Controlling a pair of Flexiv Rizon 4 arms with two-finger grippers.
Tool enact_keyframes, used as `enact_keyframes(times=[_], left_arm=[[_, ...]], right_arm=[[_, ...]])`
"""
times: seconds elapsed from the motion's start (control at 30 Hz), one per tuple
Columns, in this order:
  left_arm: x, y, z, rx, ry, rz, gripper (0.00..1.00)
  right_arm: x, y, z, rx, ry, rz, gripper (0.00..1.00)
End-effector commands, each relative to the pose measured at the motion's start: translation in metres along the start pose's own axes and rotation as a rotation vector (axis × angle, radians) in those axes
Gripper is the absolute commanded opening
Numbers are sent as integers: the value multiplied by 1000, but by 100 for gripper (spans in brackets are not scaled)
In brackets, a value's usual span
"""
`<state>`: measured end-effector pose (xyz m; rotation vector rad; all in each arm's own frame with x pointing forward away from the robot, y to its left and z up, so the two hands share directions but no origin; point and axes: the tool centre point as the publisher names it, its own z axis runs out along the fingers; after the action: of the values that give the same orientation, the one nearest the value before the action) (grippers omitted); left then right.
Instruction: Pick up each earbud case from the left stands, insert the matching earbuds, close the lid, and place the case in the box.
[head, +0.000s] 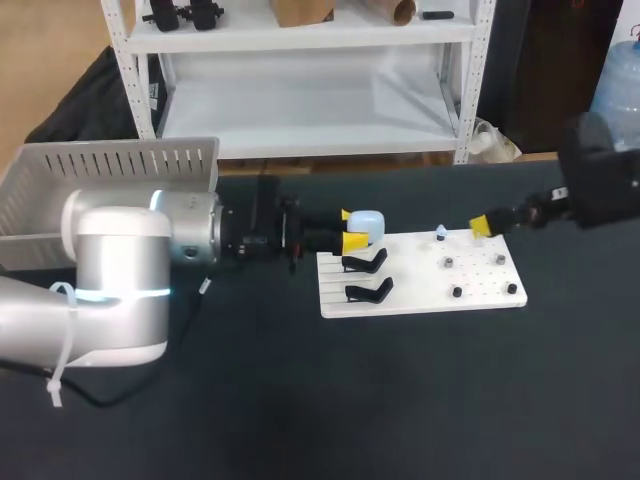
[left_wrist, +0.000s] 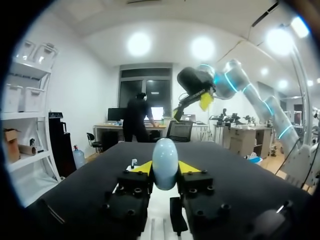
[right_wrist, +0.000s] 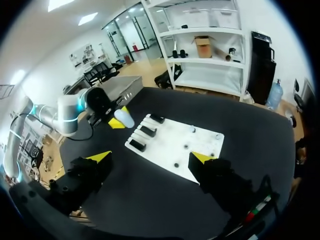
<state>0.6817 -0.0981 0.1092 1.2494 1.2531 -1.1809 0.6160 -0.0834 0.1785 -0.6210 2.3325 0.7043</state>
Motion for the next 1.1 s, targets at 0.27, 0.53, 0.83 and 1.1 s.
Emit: enact_keyframes(times=[0.27, 0.53, 0.83, 1.1], left_arm=[[6, 2, -4, 13, -5, 7, 0], [8, 0, -5, 15, 3, 18, 0], [8, 0, -5, 15, 3, 18, 0], [8, 0, -5, 15, 3, 18, 0]], right_arm=[[-1, 27, 21, 80, 33, 19, 100], [0, 39, 41, 64, 67, 43, 100], [-3, 58, 77, 24, 107, 28, 100], [-10, 70, 100, 7, 120, 15, 100]])
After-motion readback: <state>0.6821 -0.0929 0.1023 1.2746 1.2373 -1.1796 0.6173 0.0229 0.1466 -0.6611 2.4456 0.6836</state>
